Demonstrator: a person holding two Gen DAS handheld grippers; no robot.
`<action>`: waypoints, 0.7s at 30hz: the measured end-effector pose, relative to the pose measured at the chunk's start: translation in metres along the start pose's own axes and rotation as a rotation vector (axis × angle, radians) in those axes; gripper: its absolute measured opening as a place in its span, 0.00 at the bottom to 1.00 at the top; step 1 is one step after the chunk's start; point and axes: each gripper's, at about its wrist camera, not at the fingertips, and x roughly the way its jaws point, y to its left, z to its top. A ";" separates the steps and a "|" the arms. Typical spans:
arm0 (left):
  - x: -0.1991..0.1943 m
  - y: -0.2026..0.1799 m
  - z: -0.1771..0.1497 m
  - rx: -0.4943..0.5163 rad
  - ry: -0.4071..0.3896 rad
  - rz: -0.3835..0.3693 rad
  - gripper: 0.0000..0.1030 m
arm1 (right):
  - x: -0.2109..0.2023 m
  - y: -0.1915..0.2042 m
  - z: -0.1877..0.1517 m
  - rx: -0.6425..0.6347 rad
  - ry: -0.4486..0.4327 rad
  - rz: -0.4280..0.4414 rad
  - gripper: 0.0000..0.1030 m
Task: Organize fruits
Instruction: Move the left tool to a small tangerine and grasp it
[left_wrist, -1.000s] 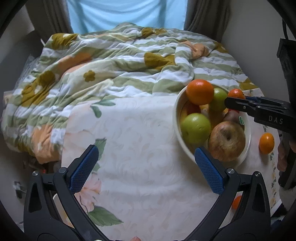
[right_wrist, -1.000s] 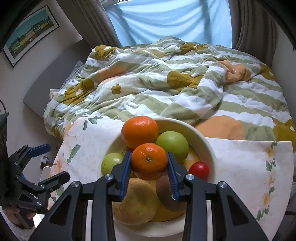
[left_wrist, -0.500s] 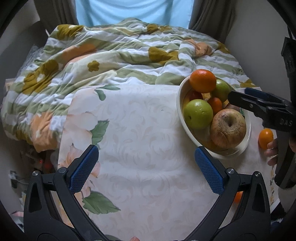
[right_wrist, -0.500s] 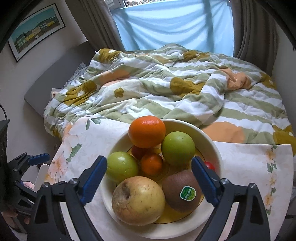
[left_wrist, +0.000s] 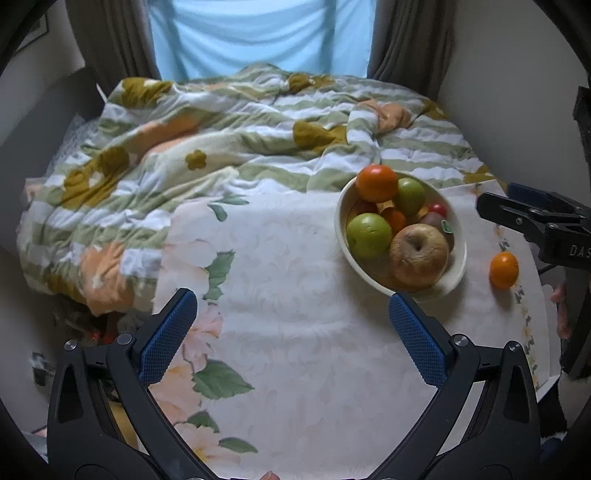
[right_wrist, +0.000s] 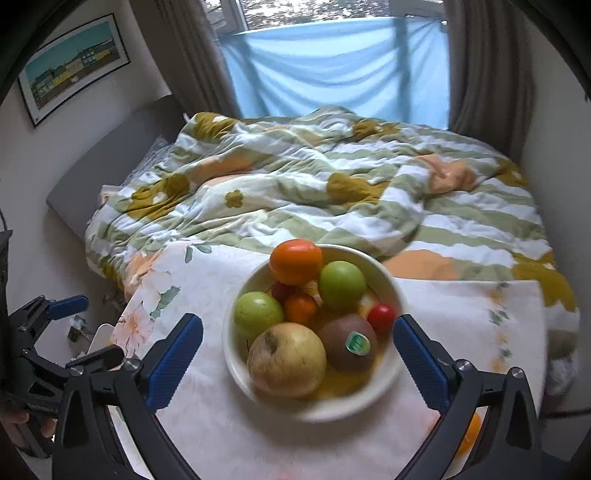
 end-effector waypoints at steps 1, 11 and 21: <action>-0.005 -0.001 0.000 0.003 0.000 0.006 1.00 | -0.005 0.000 -0.002 0.006 0.005 -0.008 1.00; -0.047 -0.026 -0.007 0.078 -0.052 -0.029 1.00 | -0.079 -0.004 -0.030 0.017 -0.047 -0.171 1.00; -0.063 -0.070 -0.026 0.099 -0.078 -0.036 1.00 | -0.115 -0.036 -0.063 -0.027 -0.056 -0.264 1.00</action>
